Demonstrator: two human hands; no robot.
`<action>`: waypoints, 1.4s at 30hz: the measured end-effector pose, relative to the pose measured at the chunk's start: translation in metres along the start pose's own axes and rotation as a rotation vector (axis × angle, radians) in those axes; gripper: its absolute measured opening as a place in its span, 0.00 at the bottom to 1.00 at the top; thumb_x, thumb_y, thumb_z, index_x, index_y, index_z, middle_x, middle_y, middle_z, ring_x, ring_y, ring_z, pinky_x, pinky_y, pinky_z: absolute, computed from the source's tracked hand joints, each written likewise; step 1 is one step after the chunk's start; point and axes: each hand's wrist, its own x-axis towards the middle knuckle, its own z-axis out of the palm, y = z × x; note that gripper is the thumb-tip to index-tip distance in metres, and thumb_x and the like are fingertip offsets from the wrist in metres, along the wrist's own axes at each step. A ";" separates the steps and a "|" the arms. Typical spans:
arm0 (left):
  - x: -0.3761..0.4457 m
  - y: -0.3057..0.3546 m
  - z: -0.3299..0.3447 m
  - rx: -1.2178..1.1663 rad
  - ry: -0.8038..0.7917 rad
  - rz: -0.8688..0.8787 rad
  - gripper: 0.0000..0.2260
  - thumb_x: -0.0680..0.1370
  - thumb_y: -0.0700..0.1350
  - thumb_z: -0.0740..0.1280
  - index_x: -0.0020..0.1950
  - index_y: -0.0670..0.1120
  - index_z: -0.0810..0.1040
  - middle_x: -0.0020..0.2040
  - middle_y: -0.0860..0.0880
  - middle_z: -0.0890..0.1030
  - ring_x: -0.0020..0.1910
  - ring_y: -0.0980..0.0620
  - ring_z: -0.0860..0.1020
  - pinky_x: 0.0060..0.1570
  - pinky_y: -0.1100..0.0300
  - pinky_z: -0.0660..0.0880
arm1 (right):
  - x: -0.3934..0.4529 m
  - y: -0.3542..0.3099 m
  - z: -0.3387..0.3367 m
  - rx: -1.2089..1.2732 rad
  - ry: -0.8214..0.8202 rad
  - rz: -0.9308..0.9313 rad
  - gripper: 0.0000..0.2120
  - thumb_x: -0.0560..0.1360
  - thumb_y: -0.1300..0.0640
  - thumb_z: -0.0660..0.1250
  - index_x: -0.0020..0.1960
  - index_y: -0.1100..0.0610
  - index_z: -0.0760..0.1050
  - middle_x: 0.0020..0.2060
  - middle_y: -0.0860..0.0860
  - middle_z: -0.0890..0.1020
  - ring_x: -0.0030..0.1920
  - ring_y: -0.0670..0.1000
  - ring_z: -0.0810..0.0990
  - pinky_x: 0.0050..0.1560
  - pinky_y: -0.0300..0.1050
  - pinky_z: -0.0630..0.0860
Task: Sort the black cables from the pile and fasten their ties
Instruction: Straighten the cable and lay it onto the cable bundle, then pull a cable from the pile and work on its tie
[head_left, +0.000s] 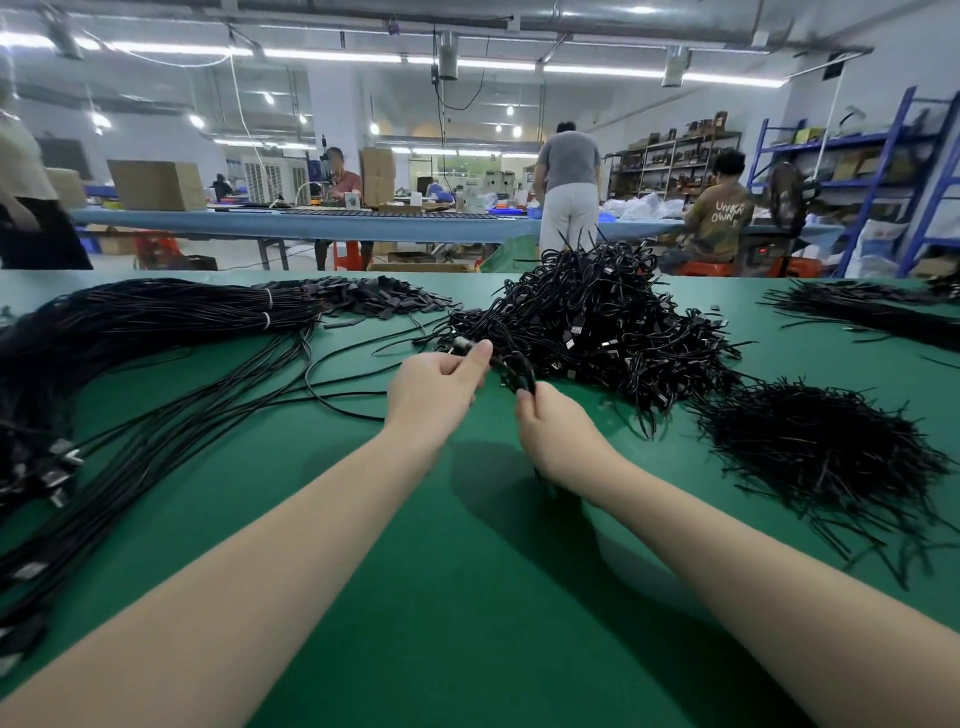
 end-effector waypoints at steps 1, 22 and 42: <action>0.000 -0.003 -0.003 0.042 0.051 0.107 0.14 0.78 0.55 0.65 0.47 0.45 0.81 0.45 0.49 0.84 0.48 0.47 0.81 0.53 0.50 0.77 | 0.001 0.002 -0.005 -0.037 -0.001 0.009 0.16 0.83 0.52 0.49 0.37 0.53 0.60 0.34 0.50 0.69 0.34 0.50 0.68 0.34 0.45 0.61; -0.031 -0.020 0.013 1.174 -0.081 1.212 0.08 0.66 0.44 0.75 0.35 0.49 0.76 0.29 0.53 0.75 0.25 0.51 0.74 0.29 0.60 0.70 | -0.023 0.013 -0.056 -0.793 -0.542 -0.338 0.13 0.84 0.51 0.47 0.48 0.55 0.65 0.42 0.52 0.74 0.40 0.53 0.72 0.41 0.44 0.68; -0.017 -0.046 0.007 0.404 -0.163 0.190 0.18 0.83 0.52 0.52 0.36 0.46 0.60 0.31 0.50 0.68 0.30 0.50 0.65 0.32 0.55 0.61 | -0.004 0.116 -0.165 -1.227 -0.066 0.116 0.10 0.77 0.44 0.63 0.56 0.41 0.79 0.49 0.44 0.81 0.46 0.49 0.82 0.35 0.41 0.75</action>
